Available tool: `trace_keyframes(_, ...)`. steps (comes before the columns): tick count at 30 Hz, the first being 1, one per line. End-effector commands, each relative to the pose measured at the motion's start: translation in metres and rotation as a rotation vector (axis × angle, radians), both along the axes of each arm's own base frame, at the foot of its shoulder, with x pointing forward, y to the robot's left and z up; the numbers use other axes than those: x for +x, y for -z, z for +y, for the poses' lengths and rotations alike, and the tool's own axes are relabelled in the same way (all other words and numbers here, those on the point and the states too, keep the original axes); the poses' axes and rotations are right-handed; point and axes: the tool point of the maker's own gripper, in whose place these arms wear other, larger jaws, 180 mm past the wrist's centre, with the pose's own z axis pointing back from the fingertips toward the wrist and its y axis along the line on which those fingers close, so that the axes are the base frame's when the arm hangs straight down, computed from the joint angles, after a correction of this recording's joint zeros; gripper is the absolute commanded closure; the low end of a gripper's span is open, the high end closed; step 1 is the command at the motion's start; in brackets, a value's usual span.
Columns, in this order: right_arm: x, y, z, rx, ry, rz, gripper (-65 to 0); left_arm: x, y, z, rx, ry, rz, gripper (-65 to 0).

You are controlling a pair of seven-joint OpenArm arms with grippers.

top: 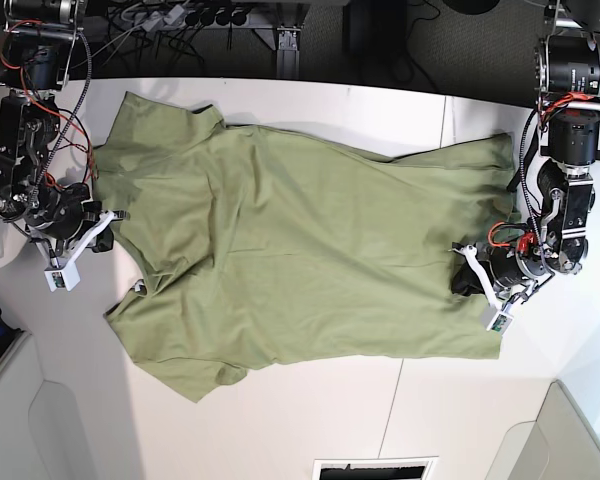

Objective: Layout the t-shirt on the table in an organized manner, then fold the t-shirt properly
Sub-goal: 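Pull the left gripper back across the shirt to smooth it flat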

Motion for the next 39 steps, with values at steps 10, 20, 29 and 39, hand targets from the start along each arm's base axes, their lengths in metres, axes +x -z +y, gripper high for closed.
trace_keyframes(10,0.002,-0.018,-0.051,-0.13,0.035,-0.003,0.0,0.007,-0.003,0.018,0.031,-0.04,0.009,-4.1)
trace_keyframes(20,0.011,-0.049,-0.046,-0.002,0.03,-0.088,0.0,0.014,-0.025,-0.003,-0.038,0.025,-0.005,-4.1)
trace_keyframes(29,0.022,-0.048,0.04,0.117,-0.097,-0.141,0.0,0.018,-0.035,-0.009,-0.05,0.038,-0.021,-4.8)
trace_keyframes(39,0.01,-0.012,0.004,-0.141,-0.079,-0.021,0.0,0.014,-0.037,-0.002,-0.061,0.025,0.0,-12.8)
